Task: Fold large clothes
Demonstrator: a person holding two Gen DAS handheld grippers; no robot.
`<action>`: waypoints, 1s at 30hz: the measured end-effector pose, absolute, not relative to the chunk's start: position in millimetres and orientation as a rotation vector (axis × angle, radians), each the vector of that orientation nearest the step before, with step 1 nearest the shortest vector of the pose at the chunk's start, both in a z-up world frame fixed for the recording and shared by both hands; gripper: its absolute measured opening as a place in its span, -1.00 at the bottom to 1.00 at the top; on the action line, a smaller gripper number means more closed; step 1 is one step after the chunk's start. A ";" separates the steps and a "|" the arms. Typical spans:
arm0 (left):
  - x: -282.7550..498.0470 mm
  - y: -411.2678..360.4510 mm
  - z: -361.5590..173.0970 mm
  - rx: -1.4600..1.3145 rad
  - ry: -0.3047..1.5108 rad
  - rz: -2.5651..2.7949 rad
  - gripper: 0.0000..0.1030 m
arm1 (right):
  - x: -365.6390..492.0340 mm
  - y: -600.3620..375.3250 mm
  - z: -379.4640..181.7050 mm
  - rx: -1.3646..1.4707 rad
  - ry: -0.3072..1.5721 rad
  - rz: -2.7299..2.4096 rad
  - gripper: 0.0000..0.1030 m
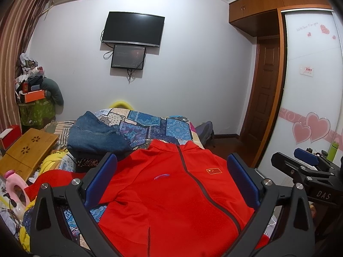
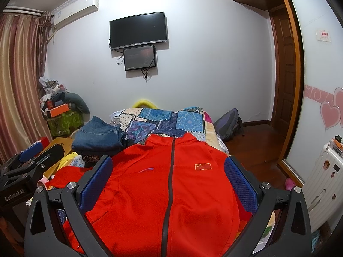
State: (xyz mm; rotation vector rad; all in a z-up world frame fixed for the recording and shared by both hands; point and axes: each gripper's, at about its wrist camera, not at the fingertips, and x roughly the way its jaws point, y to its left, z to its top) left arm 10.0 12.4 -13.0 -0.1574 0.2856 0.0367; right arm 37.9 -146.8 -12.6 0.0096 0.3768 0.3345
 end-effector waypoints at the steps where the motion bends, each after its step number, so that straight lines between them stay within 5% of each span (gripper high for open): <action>1: 9.9 12.2 -13.2 -0.158 0.286 0.039 1.00 | 38.3 -146.7 -12.6 0.009 0.378 0.334 1.00; 19: 33.1 49.0 -13.1 -0.177 0.297 0.100 1.00 | 74.4 -139.8 -25.5 0.000 0.457 0.338 1.00; 30: 71.0 152.6 -28.5 -0.271 0.347 0.332 1.00 | 123.5 -122.2 -38.9 -0.007 0.561 0.331 1.00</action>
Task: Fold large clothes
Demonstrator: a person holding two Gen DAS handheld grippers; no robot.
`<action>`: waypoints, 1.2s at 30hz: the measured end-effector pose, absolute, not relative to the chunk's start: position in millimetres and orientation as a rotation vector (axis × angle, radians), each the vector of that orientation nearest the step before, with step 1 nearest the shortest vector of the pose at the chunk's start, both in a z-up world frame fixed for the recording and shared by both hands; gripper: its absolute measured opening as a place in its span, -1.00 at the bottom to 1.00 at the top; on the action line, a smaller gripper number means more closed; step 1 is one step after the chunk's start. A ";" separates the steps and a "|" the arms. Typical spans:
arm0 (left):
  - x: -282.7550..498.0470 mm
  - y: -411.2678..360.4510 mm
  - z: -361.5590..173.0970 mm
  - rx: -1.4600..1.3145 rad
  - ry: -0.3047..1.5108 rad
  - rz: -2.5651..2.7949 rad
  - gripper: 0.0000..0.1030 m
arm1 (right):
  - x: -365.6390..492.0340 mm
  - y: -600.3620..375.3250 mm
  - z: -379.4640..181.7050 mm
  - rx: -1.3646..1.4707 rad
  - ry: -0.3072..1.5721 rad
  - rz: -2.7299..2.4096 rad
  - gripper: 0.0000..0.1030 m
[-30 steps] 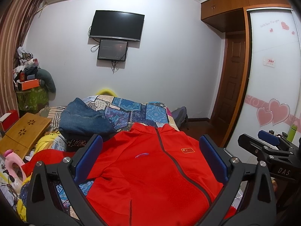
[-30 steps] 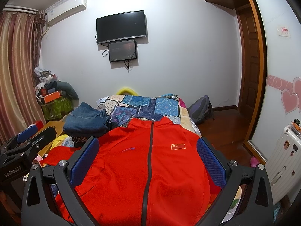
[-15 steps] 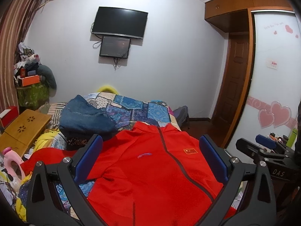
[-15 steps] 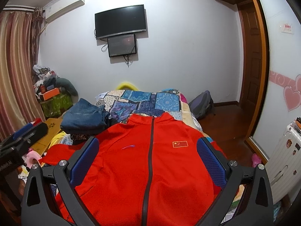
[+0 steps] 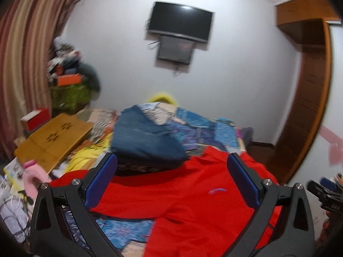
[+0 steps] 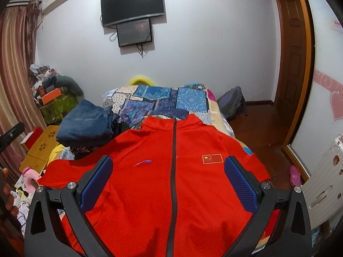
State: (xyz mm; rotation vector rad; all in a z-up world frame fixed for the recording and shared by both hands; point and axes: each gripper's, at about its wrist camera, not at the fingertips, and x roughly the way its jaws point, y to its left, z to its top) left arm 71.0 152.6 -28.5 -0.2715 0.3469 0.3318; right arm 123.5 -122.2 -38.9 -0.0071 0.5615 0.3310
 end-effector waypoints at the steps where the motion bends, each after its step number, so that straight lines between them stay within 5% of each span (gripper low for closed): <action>1: 73.7 164.5 -32.0 -0.289 0.353 0.358 1.00 | 128.4 -119.7 -40.3 -0.010 0.571 0.330 1.00; 19: 79.7 371.8 -201.8 -0.672 0.735 0.719 1.00 | 190.4 -88.1 -79.0 -0.057 0.782 0.324 1.00; 25: 66.8 404.6 -270.6 -0.994 0.798 0.623 0.77 | 198.9 -86.0 -82.5 -0.073 0.807 0.320 1.00; 34: 74.3 411.7 -285.8 -1.097 0.780 0.535 0.65 | 205.0 -85.7 -83.4 -0.069 0.822 0.318 1.00; 36: 77.9 417.7 -289.3 -1.060 0.803 0.578 0.39 | 204.8 -87.2 -83.4 -0.063 0.822 0.320 1.00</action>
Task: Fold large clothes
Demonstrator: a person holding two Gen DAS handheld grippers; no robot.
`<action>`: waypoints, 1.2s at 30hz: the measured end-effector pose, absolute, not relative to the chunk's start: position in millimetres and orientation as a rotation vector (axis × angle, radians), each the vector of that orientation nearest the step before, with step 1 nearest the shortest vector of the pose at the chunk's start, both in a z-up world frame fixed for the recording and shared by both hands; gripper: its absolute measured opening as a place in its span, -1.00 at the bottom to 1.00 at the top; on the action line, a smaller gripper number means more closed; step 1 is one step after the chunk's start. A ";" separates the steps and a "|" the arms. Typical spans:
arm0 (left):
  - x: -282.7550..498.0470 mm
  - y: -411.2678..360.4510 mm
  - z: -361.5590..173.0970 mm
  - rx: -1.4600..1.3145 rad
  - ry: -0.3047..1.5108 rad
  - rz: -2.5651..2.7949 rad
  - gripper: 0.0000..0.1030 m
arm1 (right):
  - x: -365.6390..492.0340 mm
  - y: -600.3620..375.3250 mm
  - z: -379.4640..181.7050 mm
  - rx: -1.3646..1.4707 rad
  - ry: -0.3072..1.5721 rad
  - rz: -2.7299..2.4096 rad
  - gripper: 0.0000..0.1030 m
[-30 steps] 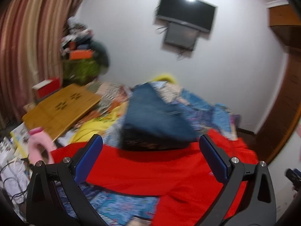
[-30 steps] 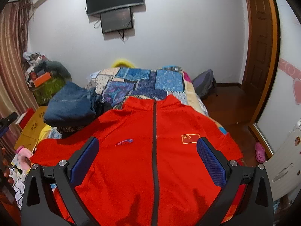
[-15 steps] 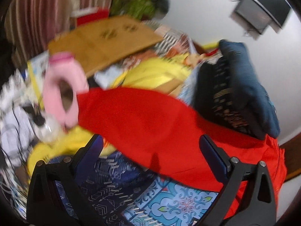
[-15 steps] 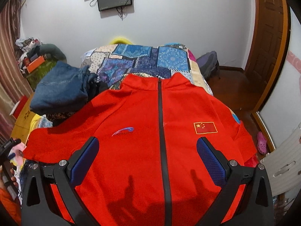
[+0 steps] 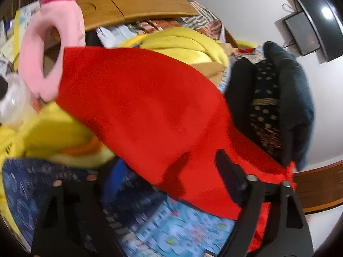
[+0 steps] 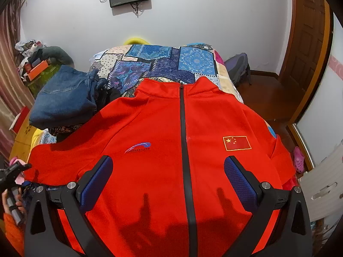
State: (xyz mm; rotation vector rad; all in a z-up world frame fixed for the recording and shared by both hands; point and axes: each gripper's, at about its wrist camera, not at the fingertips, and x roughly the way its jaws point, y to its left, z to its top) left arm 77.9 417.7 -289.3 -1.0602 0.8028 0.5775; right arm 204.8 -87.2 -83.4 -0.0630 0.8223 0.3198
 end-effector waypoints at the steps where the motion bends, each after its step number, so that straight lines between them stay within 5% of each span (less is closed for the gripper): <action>1: 80.2 420.8 -292.8 -1.049 0.818 0.607 0.30 | 204.8 -87.1 -83.3 -0.061 0.823 0.320 1.00; 6: 89.0 421.1 -289.4 -0.941 0.850 0.726 -0.56 | 203.4 -90.0 -81.4 -0.060 0.814 0.314 1.00; 9: 95.8 408.6 -269.9 -0.824 0.834 0.755 -0.87 | 203.8 -91.9 -80.4 -0.072 0.809 0.300 1.00; 24: 167.2 287.1 -81.4 -0.469 0.512 0.400 -0.95 | 210.3 -112.5 -76.3 -0.060 0.756 0.316 1.00; 36: 264.3 143.2 -44.7 -0.319 0.554 0.051 -0.95 | 219.5 -144.0 -87.7 0.013 0.776 0.306 1.00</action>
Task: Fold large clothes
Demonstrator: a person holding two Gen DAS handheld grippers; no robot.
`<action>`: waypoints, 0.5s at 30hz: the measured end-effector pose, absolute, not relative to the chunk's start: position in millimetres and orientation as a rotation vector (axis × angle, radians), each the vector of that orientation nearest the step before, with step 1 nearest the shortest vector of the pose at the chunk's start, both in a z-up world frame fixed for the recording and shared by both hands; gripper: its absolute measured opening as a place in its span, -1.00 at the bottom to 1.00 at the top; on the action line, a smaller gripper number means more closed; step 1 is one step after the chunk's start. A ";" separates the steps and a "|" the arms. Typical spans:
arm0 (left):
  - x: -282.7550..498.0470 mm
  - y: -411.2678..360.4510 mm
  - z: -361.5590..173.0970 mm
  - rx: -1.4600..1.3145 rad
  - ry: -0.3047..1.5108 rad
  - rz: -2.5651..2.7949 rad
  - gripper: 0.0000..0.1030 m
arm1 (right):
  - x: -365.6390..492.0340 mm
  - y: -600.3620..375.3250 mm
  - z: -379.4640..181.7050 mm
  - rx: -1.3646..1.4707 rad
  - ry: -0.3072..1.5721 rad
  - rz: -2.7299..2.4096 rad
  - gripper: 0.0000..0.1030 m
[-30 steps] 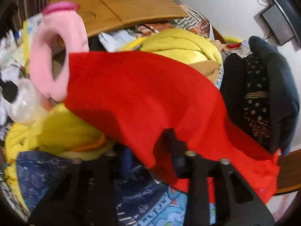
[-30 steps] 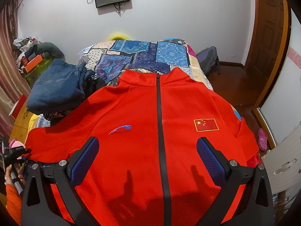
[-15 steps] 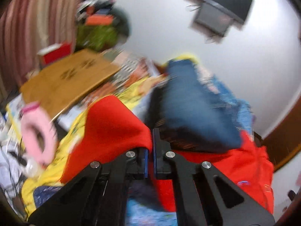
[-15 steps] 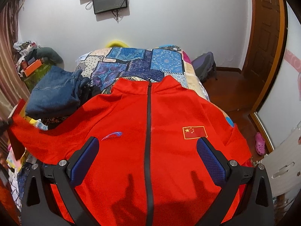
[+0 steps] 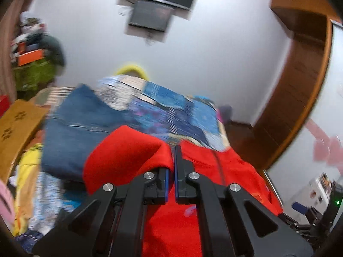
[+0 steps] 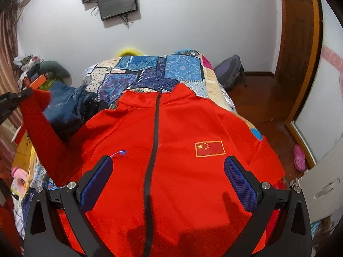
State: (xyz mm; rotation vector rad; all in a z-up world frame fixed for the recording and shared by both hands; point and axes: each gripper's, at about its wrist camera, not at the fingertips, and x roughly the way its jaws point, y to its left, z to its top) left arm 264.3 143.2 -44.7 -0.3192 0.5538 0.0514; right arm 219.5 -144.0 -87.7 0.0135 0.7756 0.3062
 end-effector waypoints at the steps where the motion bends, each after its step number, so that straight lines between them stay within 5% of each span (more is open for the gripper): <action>1: 269.9 131.4 -47.8 -0.306 0.570 0.026 -0.95 | 220.5 -147.2 -89.0 0.020 0.780 0.303 1.00; 15: 316.1 -10.6 -140.4 -0.146 0.891 -0.250 -0.95 | 219.5 -174.4 -92.9 0.002 0.776 0.241 1.00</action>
